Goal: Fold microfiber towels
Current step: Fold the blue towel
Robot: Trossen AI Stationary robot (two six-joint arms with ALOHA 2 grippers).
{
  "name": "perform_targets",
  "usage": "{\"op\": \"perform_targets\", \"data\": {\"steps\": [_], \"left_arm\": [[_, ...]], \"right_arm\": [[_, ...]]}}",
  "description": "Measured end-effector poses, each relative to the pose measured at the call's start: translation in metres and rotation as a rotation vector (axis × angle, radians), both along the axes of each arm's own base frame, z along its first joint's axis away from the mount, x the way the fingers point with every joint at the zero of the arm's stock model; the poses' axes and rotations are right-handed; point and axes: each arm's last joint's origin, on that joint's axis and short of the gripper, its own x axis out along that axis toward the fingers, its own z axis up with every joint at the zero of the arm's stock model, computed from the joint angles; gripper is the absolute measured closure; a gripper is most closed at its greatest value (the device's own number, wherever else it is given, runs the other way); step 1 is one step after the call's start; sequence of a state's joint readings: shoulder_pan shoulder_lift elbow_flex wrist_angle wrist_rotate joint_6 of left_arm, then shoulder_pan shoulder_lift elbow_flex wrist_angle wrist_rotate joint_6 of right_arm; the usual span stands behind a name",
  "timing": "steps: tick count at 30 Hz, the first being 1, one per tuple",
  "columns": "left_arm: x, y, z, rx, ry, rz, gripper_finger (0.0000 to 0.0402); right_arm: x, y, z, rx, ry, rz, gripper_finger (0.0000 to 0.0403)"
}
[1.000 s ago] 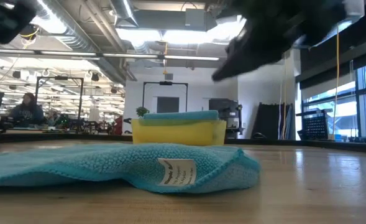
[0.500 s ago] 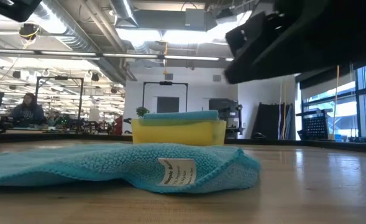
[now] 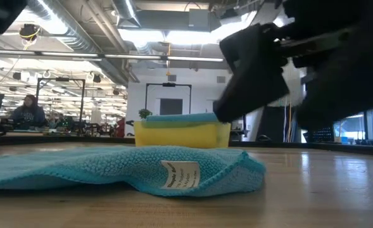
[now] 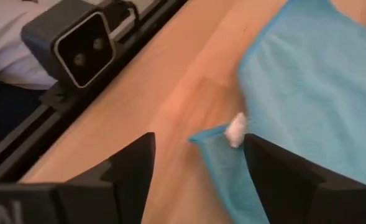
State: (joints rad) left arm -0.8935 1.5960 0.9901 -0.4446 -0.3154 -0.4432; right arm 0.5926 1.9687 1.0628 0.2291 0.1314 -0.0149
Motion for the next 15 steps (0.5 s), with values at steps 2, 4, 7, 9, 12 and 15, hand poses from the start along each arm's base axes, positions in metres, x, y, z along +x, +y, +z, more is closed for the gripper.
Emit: {"op": "perform_targets", "data": {"steps": [2, 4, 7, 9, 12, 15], "left_arm": [[0.0, -0.003, -0.007, 0.026, 0.013, -0.017, 0.0261], [0.0, -0.005, -0.014, 0.056, 0.018, -0.04, 0.0261], [0.001, -0.006, -0.02, 0.093, 0.031, -0.057, 0.026], [0.001, -0.005, -0.022, 0.11, 0.037, -0.055, 0.026], [-0.001, -0.004, -0.022, 0.114, 0.052, -0.053, 0.026], [-0.002, -0.009, -0.02, 0.095, 0.036, -0.071, 0.026]], "right_arm": [[-0.001, 0.003, -0.002, 0.0, 0.01, 0.004, 0.0157], [-0.002, 0.006, -0.003, -0.008, 0.011, 0.003, 0.0163], [-0.003, 0.006, -0.01, -0.051, 0.025, -0.024, 0.0176], [-0.003, 0.006, -0.016, -0.063, 0.036, -0.027, 0.0185], [-0.003, 0.006, -0.021, -0.072, 0.045, -0.029, 0.0196], [-0.003, 0.005, -0.027, -0.097, 0.05, -0.047, 0.0204]]}}
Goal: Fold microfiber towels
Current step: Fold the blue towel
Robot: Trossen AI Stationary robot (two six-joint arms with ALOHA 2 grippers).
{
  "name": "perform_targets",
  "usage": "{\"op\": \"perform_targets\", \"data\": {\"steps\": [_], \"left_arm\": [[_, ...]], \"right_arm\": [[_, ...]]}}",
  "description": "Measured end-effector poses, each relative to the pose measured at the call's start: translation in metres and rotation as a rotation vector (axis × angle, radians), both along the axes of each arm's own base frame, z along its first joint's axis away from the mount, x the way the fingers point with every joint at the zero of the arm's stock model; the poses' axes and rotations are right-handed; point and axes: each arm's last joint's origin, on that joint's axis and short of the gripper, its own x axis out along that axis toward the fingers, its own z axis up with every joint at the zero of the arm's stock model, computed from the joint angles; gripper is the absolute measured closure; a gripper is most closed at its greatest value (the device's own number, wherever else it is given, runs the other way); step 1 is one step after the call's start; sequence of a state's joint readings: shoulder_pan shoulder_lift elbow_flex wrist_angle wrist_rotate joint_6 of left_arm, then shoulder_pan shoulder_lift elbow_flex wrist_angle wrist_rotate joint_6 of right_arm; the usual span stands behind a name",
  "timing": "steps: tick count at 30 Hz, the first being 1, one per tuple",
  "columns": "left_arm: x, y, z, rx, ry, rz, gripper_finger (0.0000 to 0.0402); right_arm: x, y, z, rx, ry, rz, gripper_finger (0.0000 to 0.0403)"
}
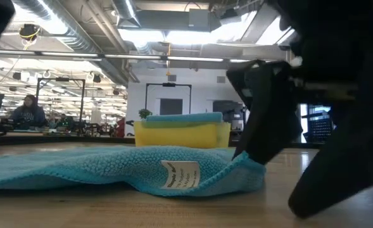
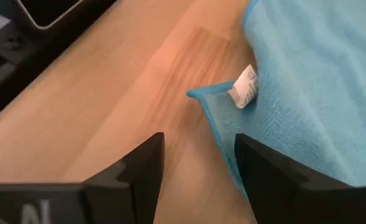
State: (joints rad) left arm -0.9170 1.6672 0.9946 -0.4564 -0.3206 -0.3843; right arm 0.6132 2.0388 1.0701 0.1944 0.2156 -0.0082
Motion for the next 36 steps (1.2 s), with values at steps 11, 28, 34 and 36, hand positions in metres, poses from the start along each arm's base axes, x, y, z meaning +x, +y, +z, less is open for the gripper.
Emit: {"op": "perform_targets", "data": {"steps": [11, 28, 34, 36], "left_arm": [[-0.008, 0.007, -0.003, 0.082, 0.074, 0.017, 0.026], [-0.01, 0.013, -0.02, 0.231, 0.169, -0.079, 0.026], [-0.007, 0.011, -0.031, 0.256, 0.181, -0.098, 0.026], [-0.007, 0.011, -0.031, 0.259, 0.182, -0.099, 0.026]], "right_arm": [[0.002, -0.001, -0.005, -0.05, -0.031, -0.021, 0.0265], [0.005, -0.002, -0.003, -0.046, -0.061, -0.016, 0.0324], [0.007, -0.004, -0.003, -0.047, -0.064, -0.027, 0.0318], [0.007, -0.004, -0.003, -0.046, -0.065, -0.027, 0.0316]]}}
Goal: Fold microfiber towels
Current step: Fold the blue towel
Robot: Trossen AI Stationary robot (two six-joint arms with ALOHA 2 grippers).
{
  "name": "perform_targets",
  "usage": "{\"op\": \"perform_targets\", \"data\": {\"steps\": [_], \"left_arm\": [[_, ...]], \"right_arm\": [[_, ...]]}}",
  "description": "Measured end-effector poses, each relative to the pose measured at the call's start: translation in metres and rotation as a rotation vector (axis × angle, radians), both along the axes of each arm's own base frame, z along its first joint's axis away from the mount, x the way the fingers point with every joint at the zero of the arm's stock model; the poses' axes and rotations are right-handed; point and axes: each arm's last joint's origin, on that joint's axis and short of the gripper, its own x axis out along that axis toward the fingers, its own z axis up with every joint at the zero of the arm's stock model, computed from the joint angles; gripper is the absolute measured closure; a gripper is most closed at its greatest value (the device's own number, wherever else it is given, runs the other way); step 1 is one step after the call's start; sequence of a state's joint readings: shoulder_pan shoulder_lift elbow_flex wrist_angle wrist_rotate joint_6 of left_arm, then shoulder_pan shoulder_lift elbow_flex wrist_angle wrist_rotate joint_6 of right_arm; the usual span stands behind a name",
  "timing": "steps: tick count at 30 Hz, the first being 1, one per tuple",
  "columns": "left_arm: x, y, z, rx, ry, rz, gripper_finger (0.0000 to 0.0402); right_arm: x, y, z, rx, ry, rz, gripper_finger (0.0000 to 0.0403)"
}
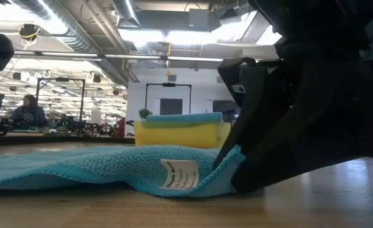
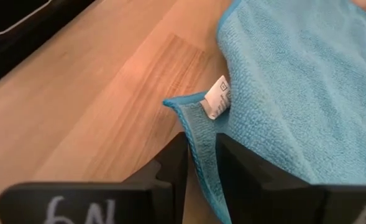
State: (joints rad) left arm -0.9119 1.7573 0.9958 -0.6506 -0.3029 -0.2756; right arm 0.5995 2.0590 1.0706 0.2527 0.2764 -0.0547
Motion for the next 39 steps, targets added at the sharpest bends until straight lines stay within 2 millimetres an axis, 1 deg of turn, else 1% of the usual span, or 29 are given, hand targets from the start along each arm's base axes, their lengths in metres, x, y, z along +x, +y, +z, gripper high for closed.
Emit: {"op": "perform_targets", "data": {"steps": [4, 8, 14, 18, 21, 25, 30, 33, 36, 39], "left_arm": [[0.001, -0.001, 0.0, -0.01, -0.017, 0.001, 0.0266], [0.002, -0.002, 0.001, -0.02, -0.035, 0.002, 0.0288], [0.003, -0.003, 0.001, -0.029, -0.048, 0.003, 0.0331], [0.004, -0.004, 0.001, -0.031, -0.049, 0.004, 0.0365], [0.003, -0.004, 0.001, -0.032, -0.048, 0.004, 0.0394], [0.003, -0.005, 0.001, -0.054, -0.031, 0.0, 0.04], [0.001, -0.008, 0.003, -0.079, -0.031, 0.037, 0.0401], [-0.001, -0.014, 0.008, -0.099, -0.044, 0.042, 0.0401], [-0.004, -0.022, 0.013, -0.119, -0.068, 0.056, 0.0401], [-0.007, -0.028, 0.017, -0.151, -0.096, 0.104, 0.0401]], "right_arm": [[0.001, 0.001, 0.001, 0.02, -0.014, 0.013, 0.0317], [0.003, 0.004, 0.004, 0.075, -0.03, 0.058, 0.0318], [0.002, 0.004, 0.004, 0.076, -0.017, 0.07, 0.0318], [0.002, 0.002, -0.001, 0.063, 0.0, 0.066, 0.0319], [0.003, 0.002, -0.003, 0.061, 0.003, 0.064, 0.0338], [0.005, 0.003, 0.001, 0.093, -0.037, 0.061, 0.0391], [0.002, 0.007, 0.012, 0.138, -0.042, 0.042, 0.0396], [-0.005, 0.015, 0.02, 0.139, -0.054, 0.053, 0.0397], [-0.015, 0.023, 0.025, 0.097, -0.066, 0.034, 0.0399], [-0.023, 0.029, 0.029, 0.059, -0.08, -0.02, 0.0399]]}}
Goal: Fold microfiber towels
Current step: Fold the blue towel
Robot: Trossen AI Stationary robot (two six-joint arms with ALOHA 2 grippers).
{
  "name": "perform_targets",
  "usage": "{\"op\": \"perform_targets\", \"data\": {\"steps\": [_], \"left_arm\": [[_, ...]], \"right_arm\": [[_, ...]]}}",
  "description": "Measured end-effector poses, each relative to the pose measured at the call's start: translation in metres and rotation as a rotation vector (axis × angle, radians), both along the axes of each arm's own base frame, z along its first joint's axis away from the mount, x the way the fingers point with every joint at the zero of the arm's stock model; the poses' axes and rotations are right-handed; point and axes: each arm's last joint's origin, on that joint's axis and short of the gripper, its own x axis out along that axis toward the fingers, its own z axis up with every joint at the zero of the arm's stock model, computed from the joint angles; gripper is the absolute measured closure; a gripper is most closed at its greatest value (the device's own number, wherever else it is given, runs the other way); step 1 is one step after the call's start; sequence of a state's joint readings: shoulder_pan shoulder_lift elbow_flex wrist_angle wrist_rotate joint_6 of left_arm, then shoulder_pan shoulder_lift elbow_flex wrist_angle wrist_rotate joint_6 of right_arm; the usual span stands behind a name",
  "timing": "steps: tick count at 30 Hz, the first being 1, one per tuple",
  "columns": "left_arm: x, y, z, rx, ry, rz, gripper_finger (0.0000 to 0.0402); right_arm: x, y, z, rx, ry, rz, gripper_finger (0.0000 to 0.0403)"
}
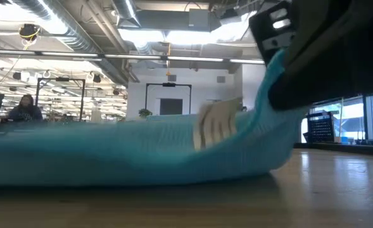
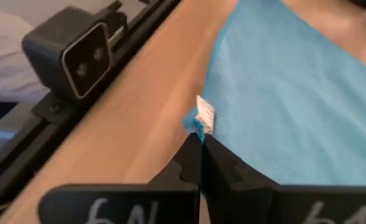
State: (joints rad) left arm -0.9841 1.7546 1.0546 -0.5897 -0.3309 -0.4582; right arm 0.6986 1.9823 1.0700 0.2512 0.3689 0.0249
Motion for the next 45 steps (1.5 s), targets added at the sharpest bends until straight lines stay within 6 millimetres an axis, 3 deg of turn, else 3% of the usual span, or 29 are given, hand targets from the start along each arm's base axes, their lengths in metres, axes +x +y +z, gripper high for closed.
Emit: {"op": "perform_targets", "data": {"steps": [9, 14, 18, 25, 31, 38, 45], "left_arm": [[0.01, -0.018, 0.019, -0.194, -0.088, 0.116, 0.0401], [0.017, -0.027, 0.039, -0.164, -0.205, 0.07, 0.0401], [0.014, -0.026, 0.047, -0.048, -0.291, 0.014, 0.0401], [-0.006, 0.009, 0.051, 0.029, -0.323, 0.122, 0.0401], [-0.017, 0.05, 0.032, -0.034, -0.344, 0.202, 0.0402], [-0.026, 0.109, 0.021, -0.043, -0.401, 0.343, 0.0401], [-0.026, 0.157, 0.016, -0.023, -0.448, 0.521, 0.0401]], "right_arm": [[-0.015, 0.016, 0.002, 0.041, -0.022, -0.062, 0.0401], [-0.017, 0.02, 0.019, 0.054, -0.114, -0.061, 0.0401], [-0.02, 0.013, 0.032, -0.027, -0.163, -0.187, 0.0402], [-0.026, -0.01, 0.024, -0.052, -0.135, -0.283, 0.0403], [-0.039, -0.043, 0.009, 0.039, -0.18, -0.35, 0.0403], [-0.045, -0.098, 0.0, 0.122, -0.253, -0.464, 0.0403], [-0.038, -0.154, -0.012, 0.129, -0.272, -0.649, 0.0403]]}}
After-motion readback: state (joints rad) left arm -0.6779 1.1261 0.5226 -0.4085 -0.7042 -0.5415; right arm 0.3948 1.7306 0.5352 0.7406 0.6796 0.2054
